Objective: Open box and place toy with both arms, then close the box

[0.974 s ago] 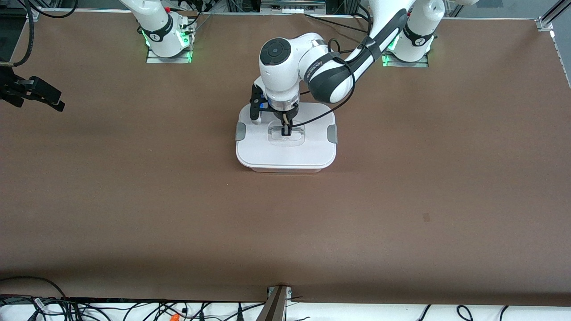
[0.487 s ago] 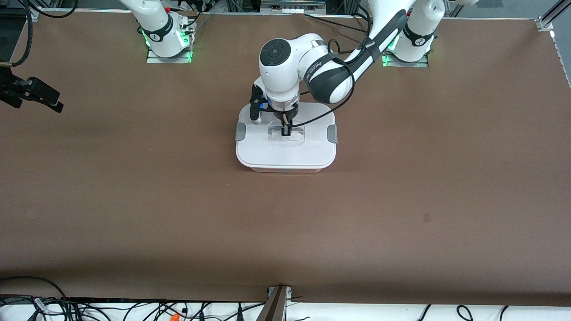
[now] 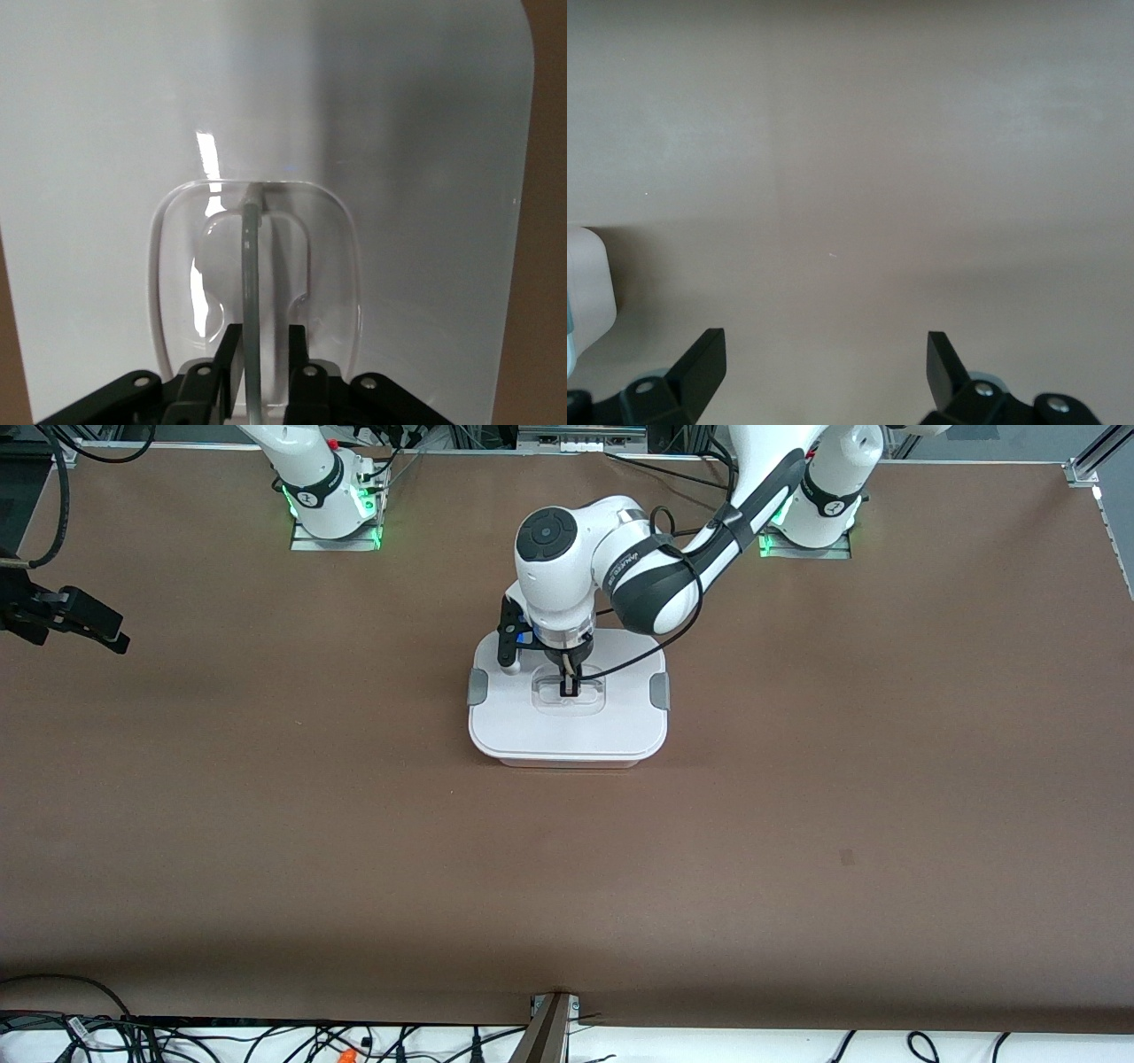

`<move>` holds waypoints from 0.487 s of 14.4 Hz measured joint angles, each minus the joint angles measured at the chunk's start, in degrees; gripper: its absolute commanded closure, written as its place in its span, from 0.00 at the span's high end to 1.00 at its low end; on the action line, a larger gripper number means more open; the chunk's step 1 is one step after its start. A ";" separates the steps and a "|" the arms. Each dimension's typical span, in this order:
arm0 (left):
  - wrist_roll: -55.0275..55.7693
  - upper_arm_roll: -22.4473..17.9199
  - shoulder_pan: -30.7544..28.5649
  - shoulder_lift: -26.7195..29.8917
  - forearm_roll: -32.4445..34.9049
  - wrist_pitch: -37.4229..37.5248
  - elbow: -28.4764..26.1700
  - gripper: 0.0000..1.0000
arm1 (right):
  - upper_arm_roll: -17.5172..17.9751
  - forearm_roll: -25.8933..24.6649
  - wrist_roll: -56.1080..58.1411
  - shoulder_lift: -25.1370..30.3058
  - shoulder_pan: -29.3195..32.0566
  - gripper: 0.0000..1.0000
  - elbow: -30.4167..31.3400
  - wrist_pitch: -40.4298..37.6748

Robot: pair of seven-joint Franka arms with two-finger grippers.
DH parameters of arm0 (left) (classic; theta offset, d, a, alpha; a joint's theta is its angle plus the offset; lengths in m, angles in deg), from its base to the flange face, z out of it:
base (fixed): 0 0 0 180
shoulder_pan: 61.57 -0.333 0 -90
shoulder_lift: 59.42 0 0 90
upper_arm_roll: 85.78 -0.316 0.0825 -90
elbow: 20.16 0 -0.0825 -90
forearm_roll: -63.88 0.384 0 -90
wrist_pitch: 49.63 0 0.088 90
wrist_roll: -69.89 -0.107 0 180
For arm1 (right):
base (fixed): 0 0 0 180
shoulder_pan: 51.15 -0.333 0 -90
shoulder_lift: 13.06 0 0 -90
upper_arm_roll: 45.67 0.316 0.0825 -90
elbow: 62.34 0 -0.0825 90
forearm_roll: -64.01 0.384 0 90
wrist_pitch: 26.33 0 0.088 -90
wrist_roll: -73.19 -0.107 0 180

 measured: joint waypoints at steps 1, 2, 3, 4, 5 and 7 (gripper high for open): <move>0.00 -0.07 -0.01 -0.09 0.00 0.00 0.00 1.00 | 0.00 0.00 -0.07 -0.28 -0.01 0.99 0.00 -0.01; 0.00 -0.09 -0.02 -0.03 0.00 0.00 0.08 1.00 | 0.00 0.00 -0.15 -0.43 -0.03 1.00 0.00 -0.02; 0.00 -0.08 -0.02 0.07 0.00 0.00 0.26 1.00 | 0.00 0.00 -0.22 -0.46 -0.07 1.00 0.00 -0.05; 0.00 -0.08 -0.02 0.30 0.00 0.08 0.35 1.00 | 0.00 -0.01 -0.24 -0.45 -0.08 1.00 0.00 -0.05; 0.00 -0.08 -0.02 0.63 0.00 0.37 0.38 1.00 | 0.00 -0.01 -0.25 -0.46 -0.09 1.00 0.00 -0.05; 0.00 0.07 -0.02 1.52 0.00 1.44 0.43 1.00 | -0.02 -0.01 -0.27 -0.46 -0.09 1.00 0.00 -0.06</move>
